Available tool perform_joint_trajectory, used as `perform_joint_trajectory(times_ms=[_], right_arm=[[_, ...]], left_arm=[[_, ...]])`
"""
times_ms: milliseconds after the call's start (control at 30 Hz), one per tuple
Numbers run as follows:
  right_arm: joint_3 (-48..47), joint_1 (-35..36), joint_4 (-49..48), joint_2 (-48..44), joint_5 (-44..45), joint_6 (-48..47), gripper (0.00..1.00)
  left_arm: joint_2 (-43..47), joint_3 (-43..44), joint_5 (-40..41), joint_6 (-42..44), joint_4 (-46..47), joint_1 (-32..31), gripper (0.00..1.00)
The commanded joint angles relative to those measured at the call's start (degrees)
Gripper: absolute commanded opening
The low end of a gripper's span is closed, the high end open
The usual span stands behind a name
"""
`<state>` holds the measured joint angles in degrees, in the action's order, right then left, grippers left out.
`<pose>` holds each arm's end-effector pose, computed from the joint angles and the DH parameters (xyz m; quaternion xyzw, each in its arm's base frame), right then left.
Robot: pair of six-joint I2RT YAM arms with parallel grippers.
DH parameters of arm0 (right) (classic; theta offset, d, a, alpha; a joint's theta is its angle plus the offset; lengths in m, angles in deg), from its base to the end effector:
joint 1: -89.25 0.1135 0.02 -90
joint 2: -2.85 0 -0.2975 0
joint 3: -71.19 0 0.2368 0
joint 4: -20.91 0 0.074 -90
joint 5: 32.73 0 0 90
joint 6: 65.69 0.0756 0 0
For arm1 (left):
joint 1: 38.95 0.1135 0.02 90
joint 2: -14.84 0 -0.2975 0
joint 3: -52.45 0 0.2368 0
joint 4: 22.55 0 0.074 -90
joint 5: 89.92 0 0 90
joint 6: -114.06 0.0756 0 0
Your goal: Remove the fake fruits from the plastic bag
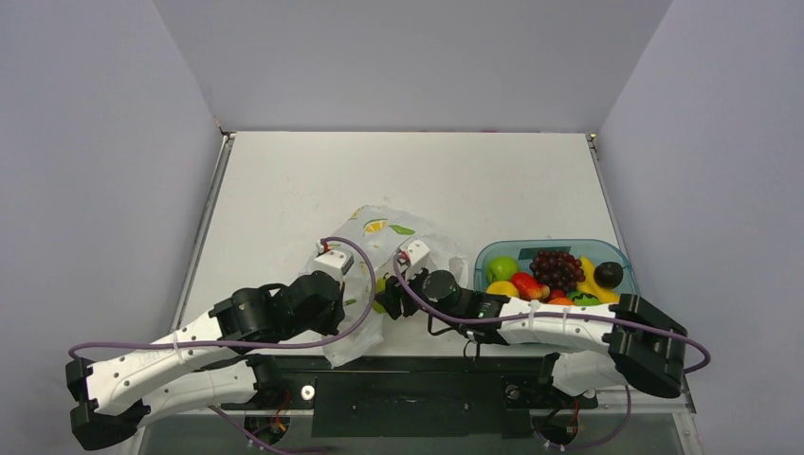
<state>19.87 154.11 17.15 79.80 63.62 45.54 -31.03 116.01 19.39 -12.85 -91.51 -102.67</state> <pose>0.1370 0.2723 0.2453 -0.2786 0.7794 0.3482 0.4400 0.0797 -0.1050 0.2856 0.1615 0.9176 -0.1505 0.3305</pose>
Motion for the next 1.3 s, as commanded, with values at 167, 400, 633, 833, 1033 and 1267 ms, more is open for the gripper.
perform_joint_trajectory(times_ms=[167,400,633,833,1033,1267], right_arm=[[1.39,-0.19,6.58,-14.35,-5.56,-1.57,0.0],[-3.97,-0.2,25.82,-24.61,-4.72,-9.28,0.0],[-5.85,-0.17,33.88,-35.61,0.64,-8.34,0.0],[-4.57,-0.25,32.84,-44.24,8.42,-5.48,0.0],[-4.26,-0.26,33.64,-48.41,25.18,-2.46,0.0],[-5.77,-2.21,43.99,-47.5,53.15,9.54,0.0]], left_arm=[[-0.06,0.88,1.52,-0.75,0.08,-0.57,0.0],[-1.3,1.2,2.76,-1.34,-0.44,-0.68,0.0],[0.97,1.23,3.8,-1.74,-0.61,-0.77,0.0],[2.99,0.88,3.52,-1.69,-0.15,-0.92,0.0],[1.79,1.06,3.81,-1.88,-0.48,-1.18,0.0],[0.95,1.05,4.01,-2.07,-0.57,-1.48,0.0]])
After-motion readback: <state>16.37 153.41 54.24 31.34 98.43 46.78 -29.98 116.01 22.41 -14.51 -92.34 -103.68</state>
